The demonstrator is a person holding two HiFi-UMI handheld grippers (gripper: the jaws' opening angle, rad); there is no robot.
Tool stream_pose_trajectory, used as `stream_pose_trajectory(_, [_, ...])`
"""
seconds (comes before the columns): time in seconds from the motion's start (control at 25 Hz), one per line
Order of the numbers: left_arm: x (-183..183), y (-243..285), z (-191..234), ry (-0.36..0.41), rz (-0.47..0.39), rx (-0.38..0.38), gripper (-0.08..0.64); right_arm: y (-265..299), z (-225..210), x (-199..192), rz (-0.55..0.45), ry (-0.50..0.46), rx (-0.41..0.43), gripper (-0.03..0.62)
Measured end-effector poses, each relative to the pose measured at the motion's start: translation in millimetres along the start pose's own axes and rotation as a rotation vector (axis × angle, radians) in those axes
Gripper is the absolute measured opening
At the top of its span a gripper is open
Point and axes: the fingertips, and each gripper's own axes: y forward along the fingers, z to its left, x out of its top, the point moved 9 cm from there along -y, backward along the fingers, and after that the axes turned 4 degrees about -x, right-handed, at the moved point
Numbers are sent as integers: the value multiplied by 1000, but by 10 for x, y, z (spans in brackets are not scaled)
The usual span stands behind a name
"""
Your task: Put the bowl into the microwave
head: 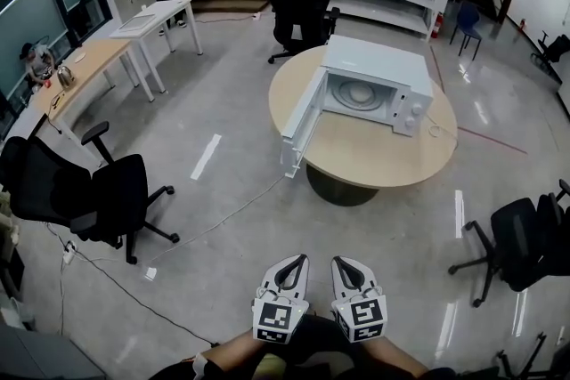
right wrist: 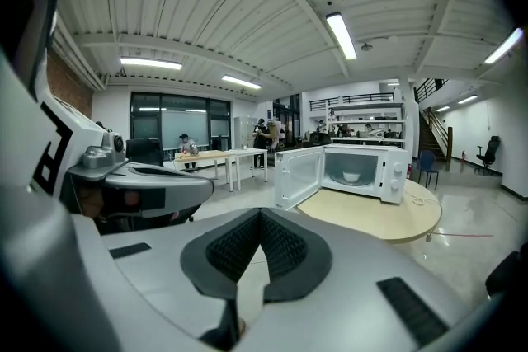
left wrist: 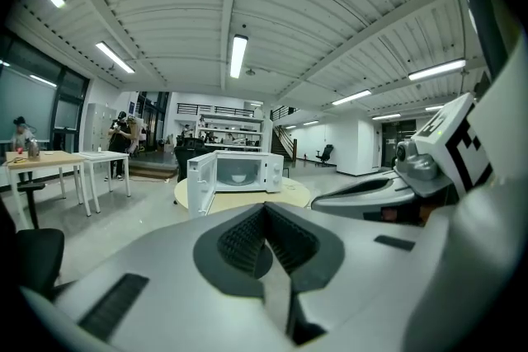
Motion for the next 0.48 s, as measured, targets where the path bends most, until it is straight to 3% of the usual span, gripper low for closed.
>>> stream_pose_trajectory(0.48, [-35,52,-71,15,18,-8,48,-30,-65,-35,-8,35,19,15])
